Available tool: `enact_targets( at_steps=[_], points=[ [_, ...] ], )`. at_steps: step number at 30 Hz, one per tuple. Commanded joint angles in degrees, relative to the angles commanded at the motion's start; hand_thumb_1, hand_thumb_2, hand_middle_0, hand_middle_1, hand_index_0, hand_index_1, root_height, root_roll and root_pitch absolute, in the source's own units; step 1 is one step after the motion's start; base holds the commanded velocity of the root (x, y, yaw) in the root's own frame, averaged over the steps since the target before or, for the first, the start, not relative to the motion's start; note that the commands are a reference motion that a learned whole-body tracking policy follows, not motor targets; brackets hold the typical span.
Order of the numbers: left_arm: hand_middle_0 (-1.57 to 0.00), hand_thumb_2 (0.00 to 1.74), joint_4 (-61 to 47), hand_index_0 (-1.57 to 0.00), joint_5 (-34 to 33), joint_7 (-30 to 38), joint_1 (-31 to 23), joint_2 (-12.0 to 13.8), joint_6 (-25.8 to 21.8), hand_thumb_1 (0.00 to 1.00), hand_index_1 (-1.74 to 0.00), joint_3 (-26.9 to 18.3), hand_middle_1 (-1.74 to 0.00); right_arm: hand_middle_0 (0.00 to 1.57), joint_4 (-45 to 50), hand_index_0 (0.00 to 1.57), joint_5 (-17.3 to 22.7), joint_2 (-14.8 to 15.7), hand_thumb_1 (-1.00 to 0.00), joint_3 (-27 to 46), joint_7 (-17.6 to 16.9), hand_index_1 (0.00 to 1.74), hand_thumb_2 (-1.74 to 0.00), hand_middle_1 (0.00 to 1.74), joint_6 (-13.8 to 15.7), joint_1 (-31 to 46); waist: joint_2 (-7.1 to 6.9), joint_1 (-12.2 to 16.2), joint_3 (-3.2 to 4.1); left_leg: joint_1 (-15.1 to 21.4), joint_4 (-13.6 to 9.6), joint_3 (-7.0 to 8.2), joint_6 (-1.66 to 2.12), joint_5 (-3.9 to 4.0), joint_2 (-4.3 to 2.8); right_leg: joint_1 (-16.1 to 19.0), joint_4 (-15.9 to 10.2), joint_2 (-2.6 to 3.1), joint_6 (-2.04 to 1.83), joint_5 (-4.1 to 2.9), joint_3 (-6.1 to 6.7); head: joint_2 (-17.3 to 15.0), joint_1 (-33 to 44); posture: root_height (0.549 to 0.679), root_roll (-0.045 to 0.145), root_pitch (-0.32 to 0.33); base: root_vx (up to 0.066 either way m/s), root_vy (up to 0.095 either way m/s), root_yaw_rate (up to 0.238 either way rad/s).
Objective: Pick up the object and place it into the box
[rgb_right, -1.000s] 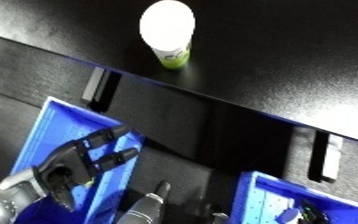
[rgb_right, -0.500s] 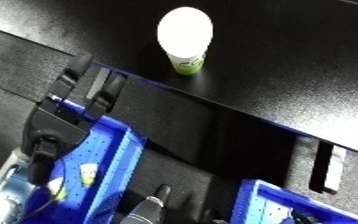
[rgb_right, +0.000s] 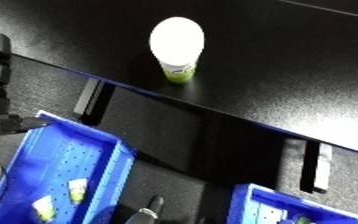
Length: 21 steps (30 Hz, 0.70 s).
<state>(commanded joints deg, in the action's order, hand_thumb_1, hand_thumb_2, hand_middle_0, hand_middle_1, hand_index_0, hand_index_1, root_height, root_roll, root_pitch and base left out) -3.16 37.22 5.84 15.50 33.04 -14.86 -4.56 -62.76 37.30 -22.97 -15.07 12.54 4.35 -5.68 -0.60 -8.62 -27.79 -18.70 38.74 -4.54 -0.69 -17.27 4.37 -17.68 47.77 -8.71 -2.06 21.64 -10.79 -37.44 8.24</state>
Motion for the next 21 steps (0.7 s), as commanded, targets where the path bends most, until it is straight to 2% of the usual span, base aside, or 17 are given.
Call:
enact_targets(
  at_steps=[4,8,14,21],
  points=[
    [0.0,0.0,0.3,0.0,-2.47,2.97,2.66,0.99,1.03,0.0,0.0,2.57,0.0,0.0,-0.2,0.0,0.2,-0.72,0.0,-0.22,0.23,0.0,0.0,0.0,-0.02,-0.66,0.53,1.33,-0.47,-0.9,0.54,0.74,-0.18,-0.03,-0.18,-1.61,0.23,0.31,-0.17,-0.56,1.16,1.84,0.8,0.63,0.033,-0.078,-0.022,0.035,-0.161],
    [0.0,0.0,1.34,0.0,-1.53,5.7,5.34,1.47,2.16,0.0,0.0,4.37,0.0,0.0,-0.26,0.0,0.22,-1.27,0.0,-0.53,0.48,0.0,0.0,0.0,-0.41,-1.47,0.98,2.61,-0.93,-1.71,1.07,1.47,-0.29,-0.02,-0.38,-3.13,0.67,0.41,-0.32,-1.0,2.09,3.87,1.73,0.628,0.031,-0.075,-0.018,0.032,-0.124],
    [0.0,0.0,3.79,0.0,-1.43,5.34,9.99,1.23,4.21,0.0,0.0,7.6,0.0,0.0,0.11,0.0,0.62,-1.87,0.0,-1.18,0.35,0.0,0.0,0.0,-1.11,-3.6,1.12,3.95,-1.84,-3.22,1.72,2.67,-0.64,-0.07,-0.86,-5.59,1.08,0.7,-0.76,-1.92,3.28,6.58,1.99,0.626,0.026,-0.061,-0.027,0.008,-0.115],
    [0.0,0.0,6.25,0.0,-0.85,4.44,14.84,1.24,7.8,0.0,0.0,11.16,0.0,0.0,0.68,0.0,1.22,-2.35,0.0,-1.45,0.16,0.0,0.0,0.0,-1.58,-5.57,1.1,5.3,-2.0,-4.48,2.14,3.63,-0.73,-0.19,-1.61,-7.53,1.08,0.87,-1.25,-2.74,4.2,8.19,2.8,0.626,0.022,-0.045,-0.004,0.003,-0.1]
  ],
)
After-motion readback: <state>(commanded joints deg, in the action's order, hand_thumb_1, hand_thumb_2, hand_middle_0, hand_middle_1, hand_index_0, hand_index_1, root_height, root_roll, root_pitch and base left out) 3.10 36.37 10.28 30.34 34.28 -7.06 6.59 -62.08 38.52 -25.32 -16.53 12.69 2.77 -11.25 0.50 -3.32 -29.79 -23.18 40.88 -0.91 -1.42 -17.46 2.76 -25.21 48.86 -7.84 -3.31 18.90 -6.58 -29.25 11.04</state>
